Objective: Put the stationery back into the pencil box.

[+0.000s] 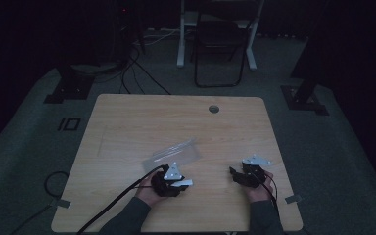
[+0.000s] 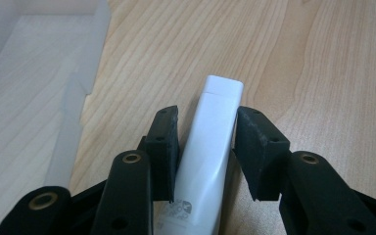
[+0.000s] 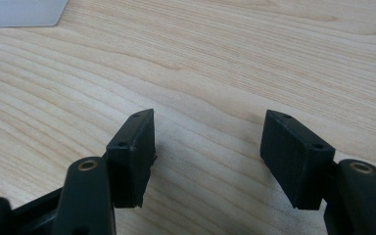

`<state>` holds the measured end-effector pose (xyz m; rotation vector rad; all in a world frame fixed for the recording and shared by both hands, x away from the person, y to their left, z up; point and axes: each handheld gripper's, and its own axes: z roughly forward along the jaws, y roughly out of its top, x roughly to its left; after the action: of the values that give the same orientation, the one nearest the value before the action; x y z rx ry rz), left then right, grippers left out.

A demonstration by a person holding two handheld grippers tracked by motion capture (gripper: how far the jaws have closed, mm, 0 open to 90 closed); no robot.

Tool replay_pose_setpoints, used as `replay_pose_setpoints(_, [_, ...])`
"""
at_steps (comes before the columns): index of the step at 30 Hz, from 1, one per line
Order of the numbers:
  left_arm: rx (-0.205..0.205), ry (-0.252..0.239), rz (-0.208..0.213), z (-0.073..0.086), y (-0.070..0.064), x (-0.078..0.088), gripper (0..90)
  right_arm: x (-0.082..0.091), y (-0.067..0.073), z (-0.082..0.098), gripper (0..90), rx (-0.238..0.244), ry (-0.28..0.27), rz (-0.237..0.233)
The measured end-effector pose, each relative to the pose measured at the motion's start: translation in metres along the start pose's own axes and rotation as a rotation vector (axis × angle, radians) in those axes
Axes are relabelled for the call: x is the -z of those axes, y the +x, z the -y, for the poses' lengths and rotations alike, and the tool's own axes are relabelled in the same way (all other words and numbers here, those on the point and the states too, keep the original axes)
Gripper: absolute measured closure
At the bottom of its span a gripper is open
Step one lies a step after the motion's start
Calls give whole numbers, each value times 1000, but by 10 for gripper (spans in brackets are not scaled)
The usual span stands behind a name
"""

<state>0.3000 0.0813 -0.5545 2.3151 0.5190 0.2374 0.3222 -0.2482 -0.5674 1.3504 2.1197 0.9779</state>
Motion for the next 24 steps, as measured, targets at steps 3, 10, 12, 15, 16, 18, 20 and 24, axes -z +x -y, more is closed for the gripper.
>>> replay_pose_setpoints(3, [-5,18,-8,-1,-1,-1,612,0,0,0,375,1,0,0])
replay_pose_setpoints(10, [-6,24,-4,-2,-1,-1,669,0,0,0,374,2,0,-1])
replay_pose_setpoints(12, [-3,22,-6,-2,-1,-2,692,0,0,0,375,2,0,-1])
replay_pose_setpoints(15, [-9,24,-11,-2,-2,-1,698,0,0,0,375,1,0,-1])
replay_pose_setpoints(16, [-10,24,-12,-2,-2,-1,699,0,0,0,375,1,1,0])
replay_pose_setpoints(18, [-11,25,-13,-3,-2,-1,700,0,0,0,374,1,0,-1])
replay_pose_setpoints(20, [-11,25,-12,-3,-2,-1,701,0,0,0,374,1,0,-1])
replay_pose_setpoints(24, [-11,26,-13,-3,-2,-1,702,0,0,0,374,1,0,-1])
